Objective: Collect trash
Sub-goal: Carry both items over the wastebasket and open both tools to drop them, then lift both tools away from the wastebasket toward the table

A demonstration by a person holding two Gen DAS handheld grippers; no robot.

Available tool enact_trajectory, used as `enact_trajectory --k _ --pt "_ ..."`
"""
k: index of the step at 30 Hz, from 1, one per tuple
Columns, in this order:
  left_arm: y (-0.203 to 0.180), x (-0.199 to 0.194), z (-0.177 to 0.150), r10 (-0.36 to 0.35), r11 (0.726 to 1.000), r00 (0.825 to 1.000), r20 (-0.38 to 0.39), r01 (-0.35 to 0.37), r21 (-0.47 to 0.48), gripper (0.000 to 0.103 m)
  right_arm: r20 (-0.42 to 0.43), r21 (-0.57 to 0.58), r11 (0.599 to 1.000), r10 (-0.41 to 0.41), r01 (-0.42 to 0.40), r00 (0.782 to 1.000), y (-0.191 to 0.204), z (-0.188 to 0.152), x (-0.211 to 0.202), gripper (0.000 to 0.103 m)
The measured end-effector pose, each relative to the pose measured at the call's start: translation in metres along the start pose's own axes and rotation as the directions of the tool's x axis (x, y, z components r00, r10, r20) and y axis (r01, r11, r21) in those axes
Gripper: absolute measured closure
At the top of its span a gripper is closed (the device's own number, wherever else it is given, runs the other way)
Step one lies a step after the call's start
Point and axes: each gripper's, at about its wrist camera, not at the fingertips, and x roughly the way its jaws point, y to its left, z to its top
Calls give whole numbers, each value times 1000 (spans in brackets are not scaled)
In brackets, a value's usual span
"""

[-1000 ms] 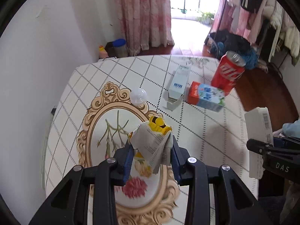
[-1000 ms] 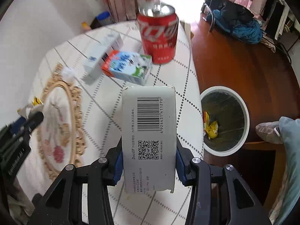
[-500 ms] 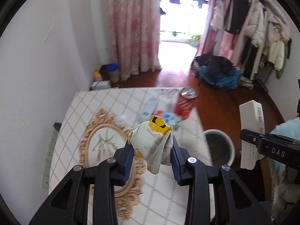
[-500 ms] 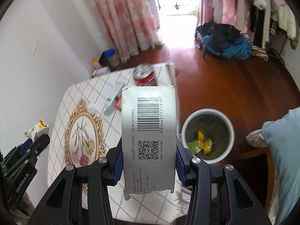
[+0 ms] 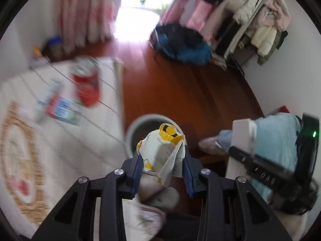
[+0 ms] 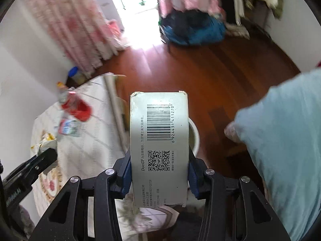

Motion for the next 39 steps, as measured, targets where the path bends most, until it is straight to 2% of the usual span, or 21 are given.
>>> enact_trajectory --k 5,8,11,15,16,17,18,19,20,22,25,27,34,39 --pt "-3 78 26 -40 998 990 -132 32 -60 71 -99 67 998 2 5 995 -45 9 65 55" --pt "1 117 42 -63 995 977 -204 45 -91 69 -150 81 997 4 8 989 -61 13 105 55" --pt "2 147 54 -50 994 965 -258 24 -103 66 -195 103 995 18 3 981 -72 19 142 55" --pt "-1 172 58 0 998 953 -302 -21 -65 47 -242 116 993 36 -8 970 -80 25 182 55" --pt "-2 177 57 15 998 951 -309 -33 -55 33 -258 122 992 48 -16 965 -82 27 193 54" --pt "-1 179 57 23 998 949 -314 -39 -46 17 -271 126 992 56 -22 961 -83 28 200 54" --pt "-2 180 57 25 998 948 -318 -40 -40 12 -283 131 991 70 -33 957 -85 29 209 54" --pt "-2 180 57 26 998 947 -319 -41 -40 12 -294 129 991 68 -31 953 -86 31 215 50" --pt "-4 180 56 33 998 947 -318 -46 -35 12 -297 132 991 72 -34 952 -87 31 219 35" --pt "-5 179 54 61 997 950 -307 -69 -16 12 -297 136 991 46 -6 954 -89 31 223 15" --pt "-6 171 50 84 996 953 -290 -88 0 12 -292 141 990 25 17 956 -94 29 223 11" --pt "-8 164 47 128 992 955 -268 -125 29 12 -288 131 991 5 34 958 -96 26 218 3" --pt "-8 122 27 276 959 949 -152 -262 105 12 -245 49 993 -88 103 966 -84 13 182 2" --pt "-8 92 11 310 948 945 -100 -299 112 12 -199 11 993 -114 118 973 -68 -3 147 2"
